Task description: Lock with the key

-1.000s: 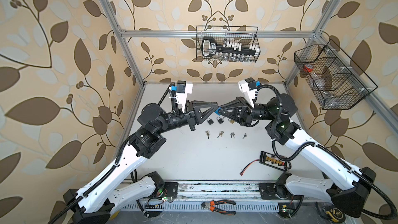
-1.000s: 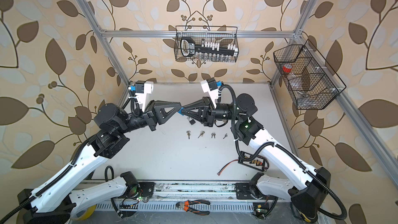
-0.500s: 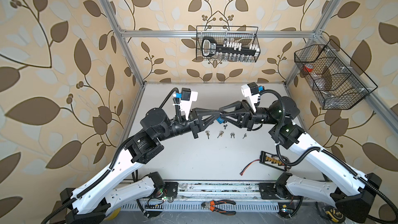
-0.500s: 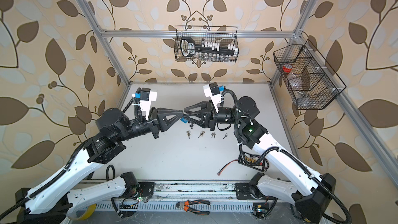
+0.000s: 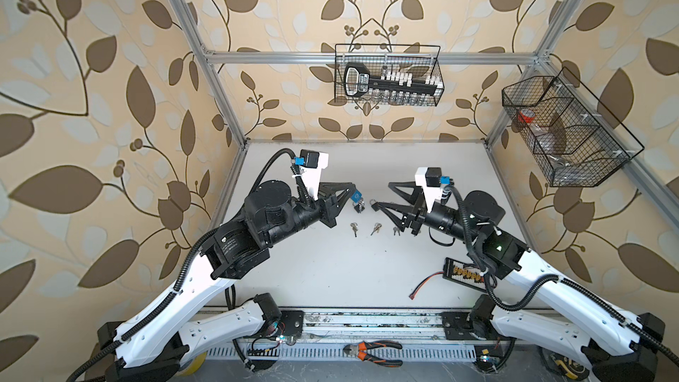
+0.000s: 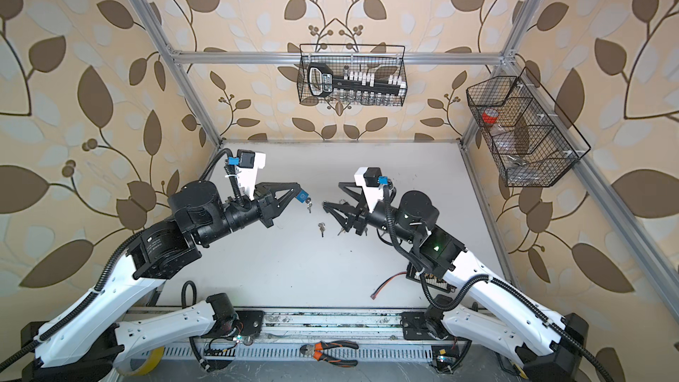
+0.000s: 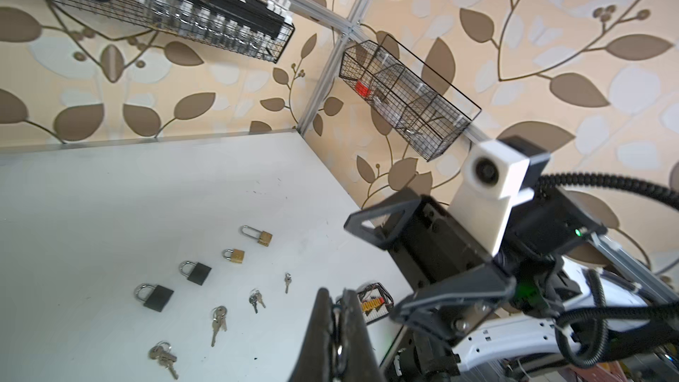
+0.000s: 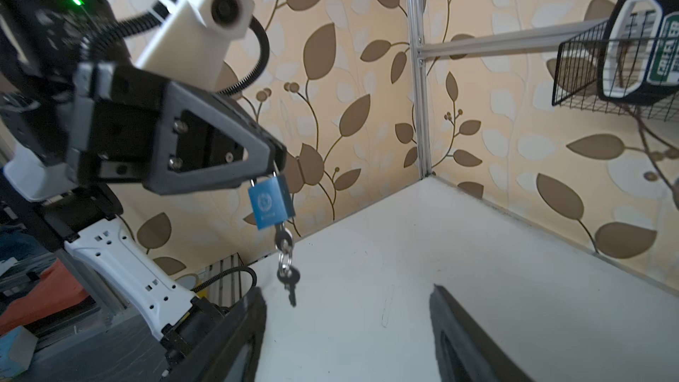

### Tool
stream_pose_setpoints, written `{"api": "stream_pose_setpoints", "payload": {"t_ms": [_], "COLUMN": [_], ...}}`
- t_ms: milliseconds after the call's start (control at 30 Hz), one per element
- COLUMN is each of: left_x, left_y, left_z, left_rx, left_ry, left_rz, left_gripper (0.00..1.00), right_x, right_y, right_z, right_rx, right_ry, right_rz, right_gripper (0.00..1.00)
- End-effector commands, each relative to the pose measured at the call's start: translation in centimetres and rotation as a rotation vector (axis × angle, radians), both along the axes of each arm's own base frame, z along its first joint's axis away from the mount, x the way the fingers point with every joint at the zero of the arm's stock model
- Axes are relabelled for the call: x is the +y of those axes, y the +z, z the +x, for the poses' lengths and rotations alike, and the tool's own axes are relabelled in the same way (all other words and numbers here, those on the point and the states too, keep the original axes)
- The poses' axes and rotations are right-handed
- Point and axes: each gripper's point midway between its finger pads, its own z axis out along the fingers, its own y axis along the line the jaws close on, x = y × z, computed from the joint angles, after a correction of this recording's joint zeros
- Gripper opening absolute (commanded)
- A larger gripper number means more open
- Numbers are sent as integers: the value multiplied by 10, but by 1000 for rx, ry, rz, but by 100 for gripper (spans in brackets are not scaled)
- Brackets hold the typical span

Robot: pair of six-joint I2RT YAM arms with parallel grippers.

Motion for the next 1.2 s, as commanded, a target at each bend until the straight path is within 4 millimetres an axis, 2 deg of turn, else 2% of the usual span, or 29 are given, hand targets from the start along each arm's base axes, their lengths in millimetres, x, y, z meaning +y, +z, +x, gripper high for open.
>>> {"api": "stream_pose_setpoints", "payload": {"t_ms": [0,167,433,667,867,1167], "left_x": [11,26,43,46,62,66], "left_y": [11,8,-13,-21,-33,-36], "left_z": [11,25,49,56,61,62], "left_rx": [-29,0,116,176,261,283], "left_ry": [97,221,417,500,631,663], "left_rz": [-6,-3,43,33,33,-1], "left_gripper": [0,0,0,0,0,0], "right_x": [5,16,36,51,65,97], "right_y": [-12,-21,-27,-32,-34,-40], "right_z": [4,5,29,32,42,55], "right_rx": [-39,-54,-91,-89,-110,-110], "right_ry": [-50,-64,-229,-275,-316,-313], "right_rz": [-18,3,-37,-21,-42,-63], "right_gripper": [70,69,64,57,53,45]}}
